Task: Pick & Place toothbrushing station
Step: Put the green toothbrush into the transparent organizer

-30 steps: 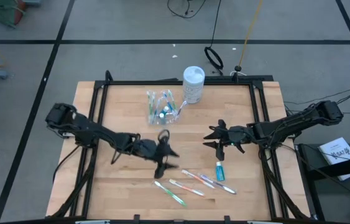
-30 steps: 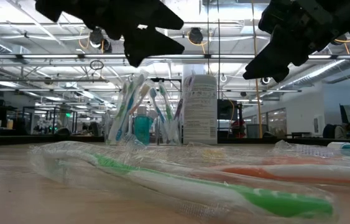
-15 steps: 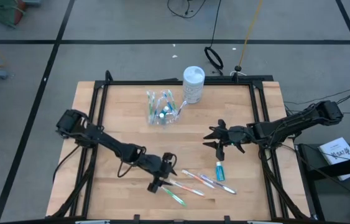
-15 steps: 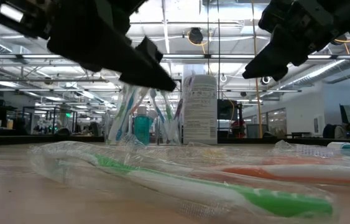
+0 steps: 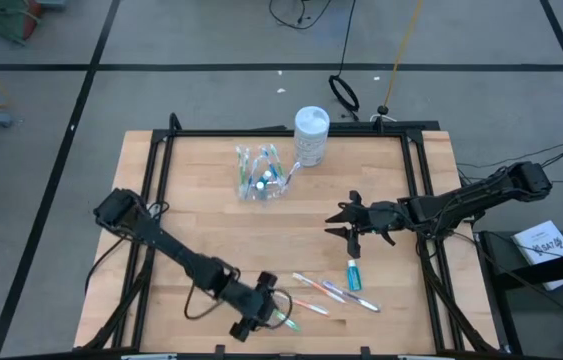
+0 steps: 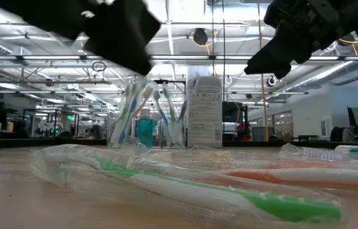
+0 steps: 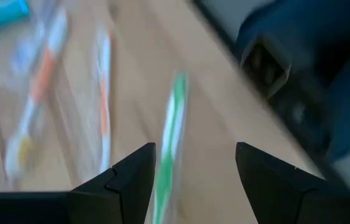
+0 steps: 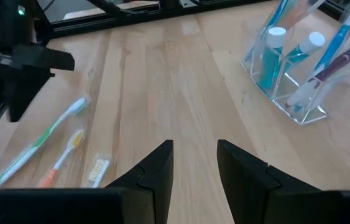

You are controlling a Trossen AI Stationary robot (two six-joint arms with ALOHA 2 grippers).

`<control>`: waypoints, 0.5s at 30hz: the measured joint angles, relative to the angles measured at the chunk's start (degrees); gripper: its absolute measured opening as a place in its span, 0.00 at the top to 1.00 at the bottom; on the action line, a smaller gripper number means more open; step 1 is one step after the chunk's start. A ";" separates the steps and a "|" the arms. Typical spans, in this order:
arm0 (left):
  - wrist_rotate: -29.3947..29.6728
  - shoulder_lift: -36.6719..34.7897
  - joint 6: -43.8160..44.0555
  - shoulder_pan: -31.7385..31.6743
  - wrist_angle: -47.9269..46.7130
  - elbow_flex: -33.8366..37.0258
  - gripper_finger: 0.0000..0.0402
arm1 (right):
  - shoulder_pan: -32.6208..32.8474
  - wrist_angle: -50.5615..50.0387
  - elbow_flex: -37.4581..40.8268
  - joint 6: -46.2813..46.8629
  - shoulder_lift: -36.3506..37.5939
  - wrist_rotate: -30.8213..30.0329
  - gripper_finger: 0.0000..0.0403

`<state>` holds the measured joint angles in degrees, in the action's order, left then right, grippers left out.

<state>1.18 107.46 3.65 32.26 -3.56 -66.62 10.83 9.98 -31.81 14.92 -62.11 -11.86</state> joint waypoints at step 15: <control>3.35 3.44 6.55 -1.27 -8.35 -0.11 0.59 | 0.00 2.69 0.00 0.14 0.02 0.02 0.71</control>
<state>4.54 110.90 10.20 30.98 -11.91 -66.73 10.83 12.67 -31.81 15.05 -62.08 -11.84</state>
